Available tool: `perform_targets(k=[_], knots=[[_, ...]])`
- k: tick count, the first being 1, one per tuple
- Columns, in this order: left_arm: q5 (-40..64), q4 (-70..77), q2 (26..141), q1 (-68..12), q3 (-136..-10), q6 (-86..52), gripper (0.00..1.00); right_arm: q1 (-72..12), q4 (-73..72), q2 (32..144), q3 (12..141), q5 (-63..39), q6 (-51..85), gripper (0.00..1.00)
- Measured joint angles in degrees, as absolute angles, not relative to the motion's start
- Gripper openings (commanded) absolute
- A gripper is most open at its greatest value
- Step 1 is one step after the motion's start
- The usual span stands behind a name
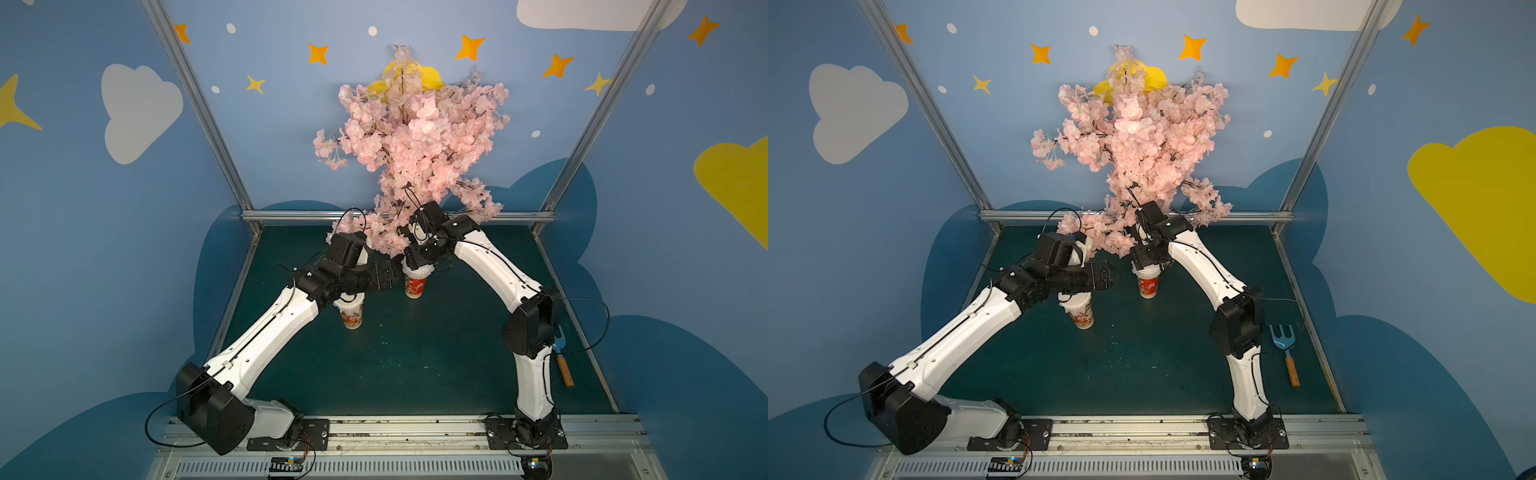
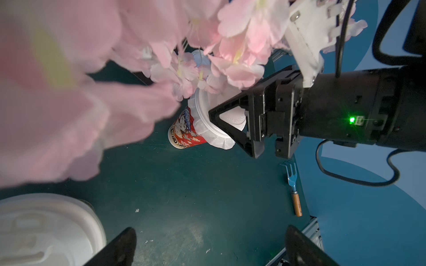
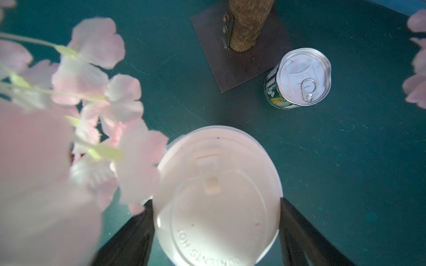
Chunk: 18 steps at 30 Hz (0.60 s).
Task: Put the leak-proof paper on the milk tea cups
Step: Secure the cup lid on the cup.
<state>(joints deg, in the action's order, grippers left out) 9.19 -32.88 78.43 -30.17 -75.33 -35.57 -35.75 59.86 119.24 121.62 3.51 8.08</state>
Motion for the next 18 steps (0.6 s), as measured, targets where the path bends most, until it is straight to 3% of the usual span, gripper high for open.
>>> perform_targets(k=[18], knots=[[9.30, -31.42, 82.26, -30.17, -75.48, -38.09, 1.00, -35.90, 52.36, 115.13, 113.06, 3.31, 8.34, 0.80]])
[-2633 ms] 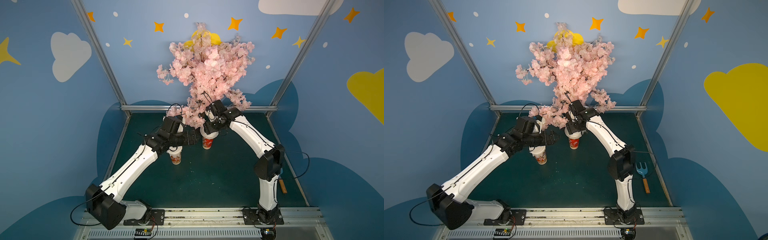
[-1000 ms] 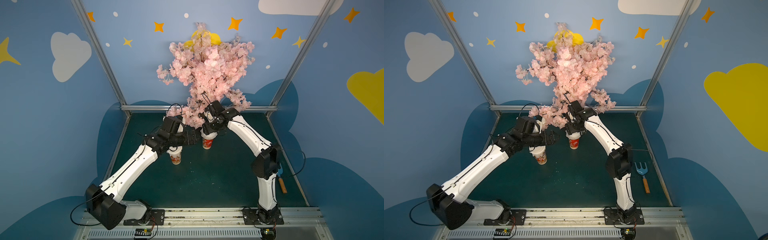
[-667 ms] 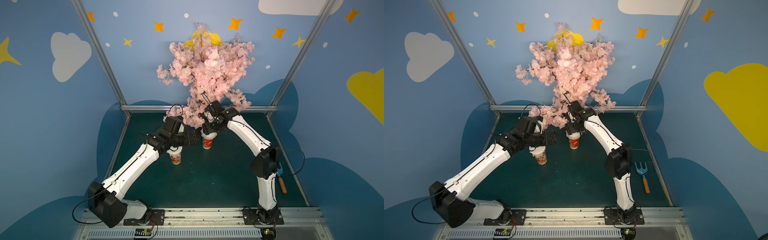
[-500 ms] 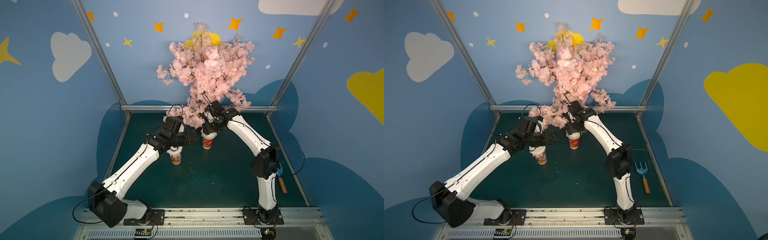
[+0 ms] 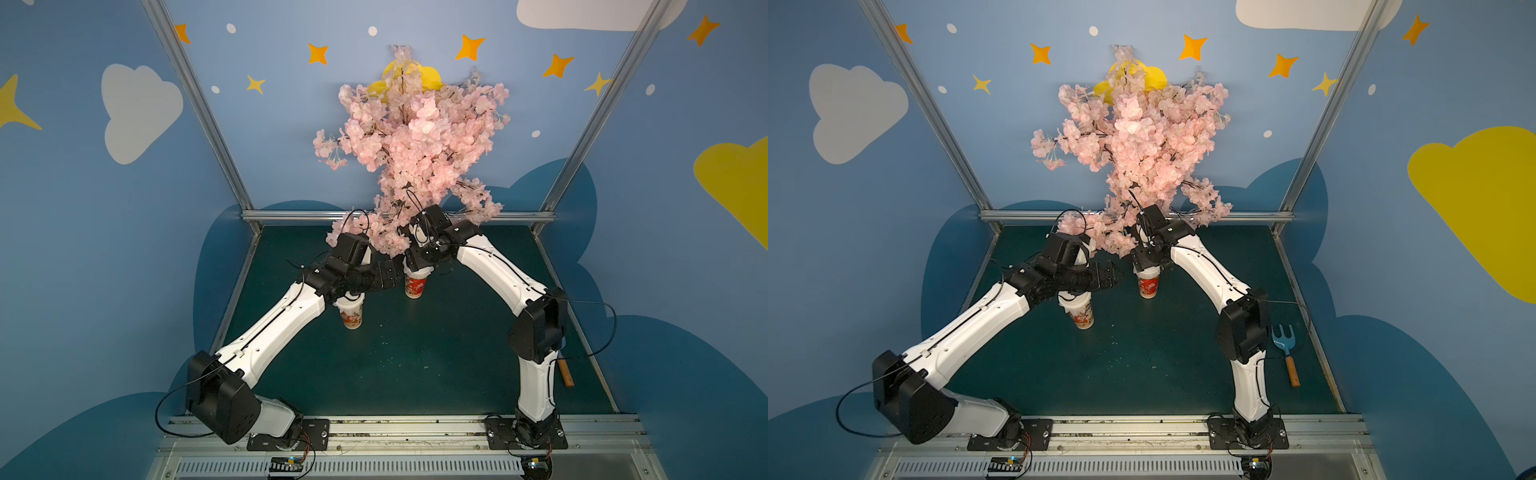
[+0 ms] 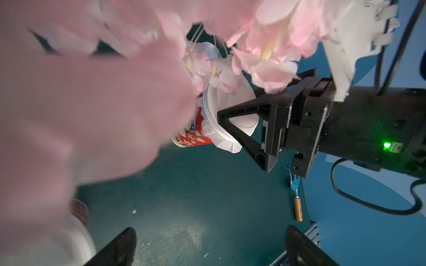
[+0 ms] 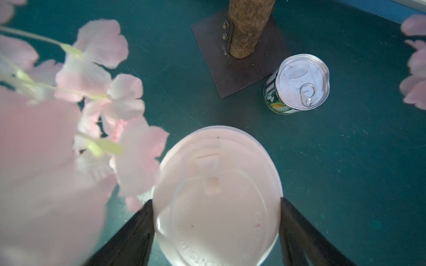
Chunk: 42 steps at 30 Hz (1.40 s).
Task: Put the leak-proof paper on the milk tea cups
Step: Secure the cup lid on the cup.
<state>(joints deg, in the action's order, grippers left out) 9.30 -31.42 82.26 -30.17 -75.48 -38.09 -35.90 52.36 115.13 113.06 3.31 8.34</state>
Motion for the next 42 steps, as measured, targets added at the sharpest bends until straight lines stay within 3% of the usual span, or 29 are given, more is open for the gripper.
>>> perform_targets(k=[6, 12, 15, 22, 27, 42], knots=[[10.15, -29.91, 85.67, -29.87, -77.76, -40.03, 0.92, -35.90, 50.24, 114.15, 111.02, 3.33, 8.56, 0.80], [12.36, -27.27, 91.05, -28.03, -80.82, -42.96, 0.75, -35.90, 49.47, 113.65, 110.17, 3.33, 8.60, 0.80], [14.00, -25.74, 93.78, -27.29, -81.49, -44.29, 0.73, -35.90, 49.17, 113.47, 109.82, 3.33, 8.60, 0.80], [18.04, -23.79, 100.55, -26.83, -84.71, -46.39, 0.76, -35.90, 48.14, 112.90, 108.77, 3.36, 8.71, 0.80], [21.02, -23.79, 103.79, -26.20, -86.87, -46.94, 0.83, -35.31, 47.00, 112.90, 108.51, 3.75, 9.23, 0.81], [23.88, -21.23, 104.36, -24.58, -85.71, -48.71, 0.81, -35.11, 46.06, 112.90, 108.29, 3.64, 10.15, 0.80]])
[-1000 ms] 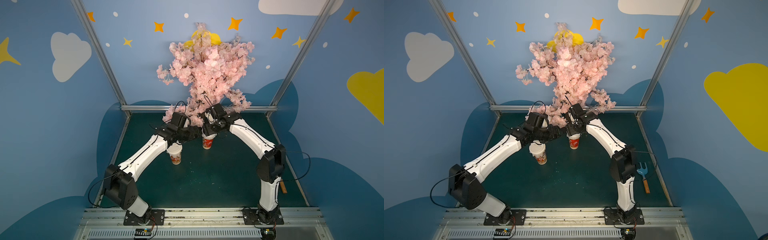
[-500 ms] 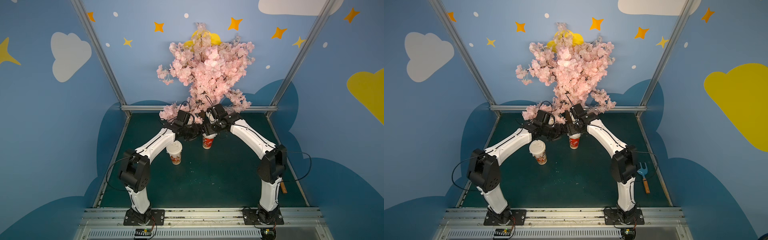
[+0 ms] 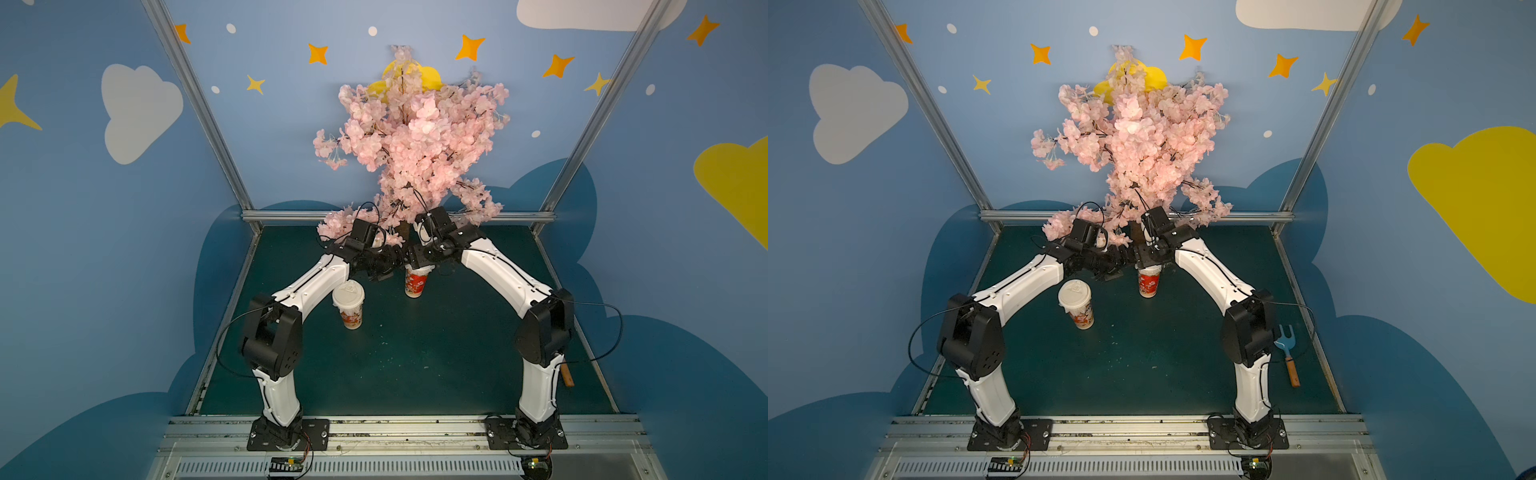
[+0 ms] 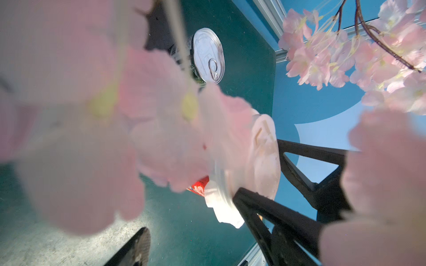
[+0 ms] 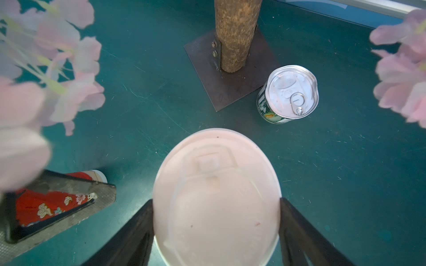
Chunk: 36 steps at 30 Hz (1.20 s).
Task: Put the leak-proof paper on the milk tea cups
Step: Secure the cup lid on the cup.
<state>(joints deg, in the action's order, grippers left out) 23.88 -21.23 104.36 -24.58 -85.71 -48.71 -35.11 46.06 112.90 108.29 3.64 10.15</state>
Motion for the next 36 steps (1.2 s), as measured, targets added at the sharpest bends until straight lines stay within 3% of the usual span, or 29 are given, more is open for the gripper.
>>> perform_targets(k=[12, 24, 36], knots=[[21.69, -17.61, 102.39, -21.78, -83.74, -50.15, 0.85, -35.94, 45.76, 111.83, 106.52, 3.79, 8.71, 0.80], [29.76, -15.90, 112.46, -21.76, -92.38, -50.04, 0.86, -36.16, 45.36, 111.61, 106.10, 3.92, 8.69, 0.80], [34.85, -16.91, 115.24, -21.80, -94.61, -47.42, 0.87, -36.23, 45.32, 111.59, 106.02, 4.03, 8.64, 0.80]])
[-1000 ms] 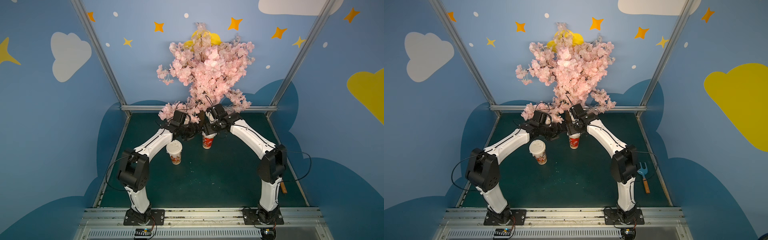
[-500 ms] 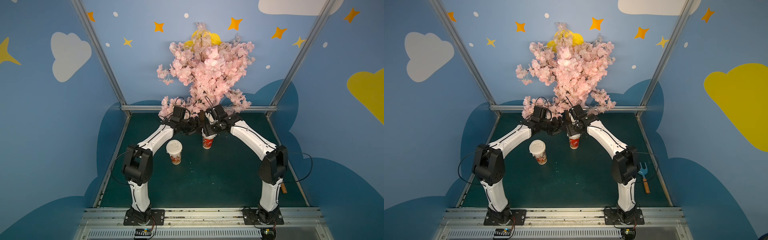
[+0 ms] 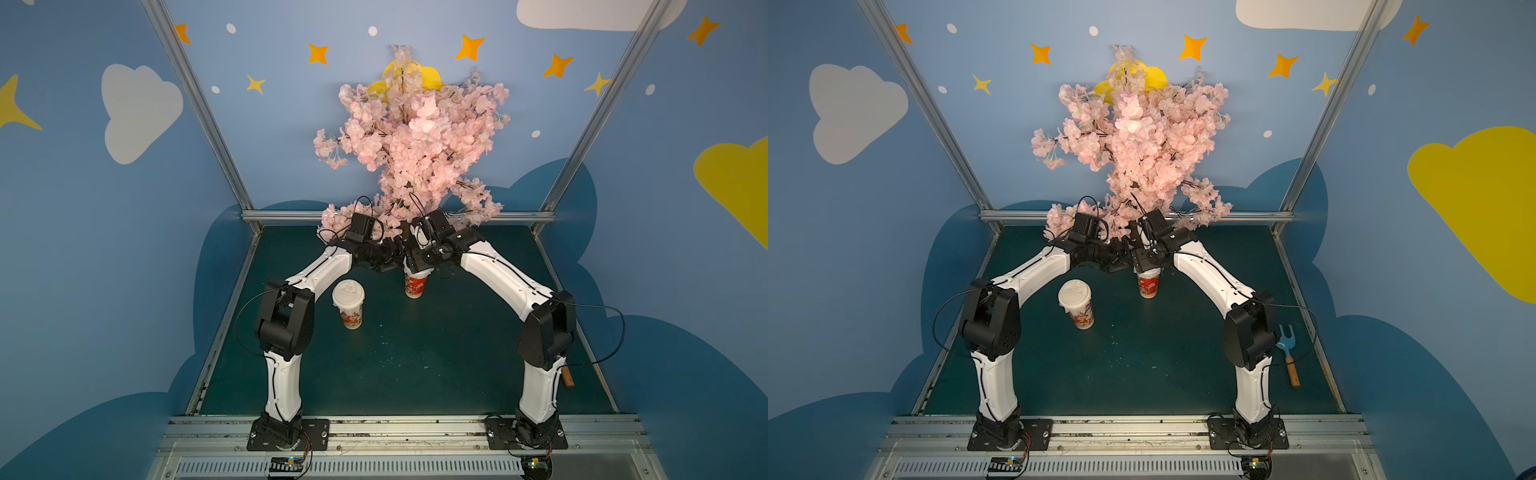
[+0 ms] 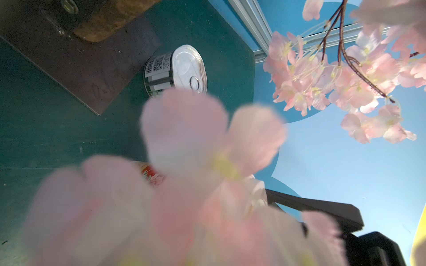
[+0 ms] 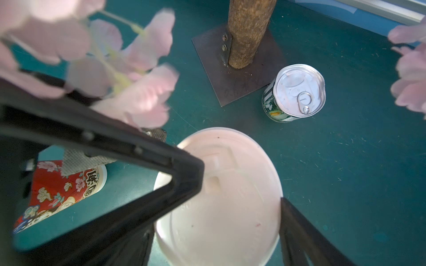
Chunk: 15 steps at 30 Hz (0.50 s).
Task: Put the leak-proof paper on the milk tea cups
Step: Secure the cup lid on the cup.
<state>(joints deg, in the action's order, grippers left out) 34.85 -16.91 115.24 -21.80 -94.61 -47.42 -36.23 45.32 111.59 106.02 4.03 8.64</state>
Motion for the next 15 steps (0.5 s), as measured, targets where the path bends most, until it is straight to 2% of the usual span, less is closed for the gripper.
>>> perform_targets(k=[15], knots=[[35.05, -21.34, 118.21, -22.31, -99.20, -43.92, 0.86, -36.29, 45.36, 111.42, 105.80, 3.95, 7.73, 0.80]])
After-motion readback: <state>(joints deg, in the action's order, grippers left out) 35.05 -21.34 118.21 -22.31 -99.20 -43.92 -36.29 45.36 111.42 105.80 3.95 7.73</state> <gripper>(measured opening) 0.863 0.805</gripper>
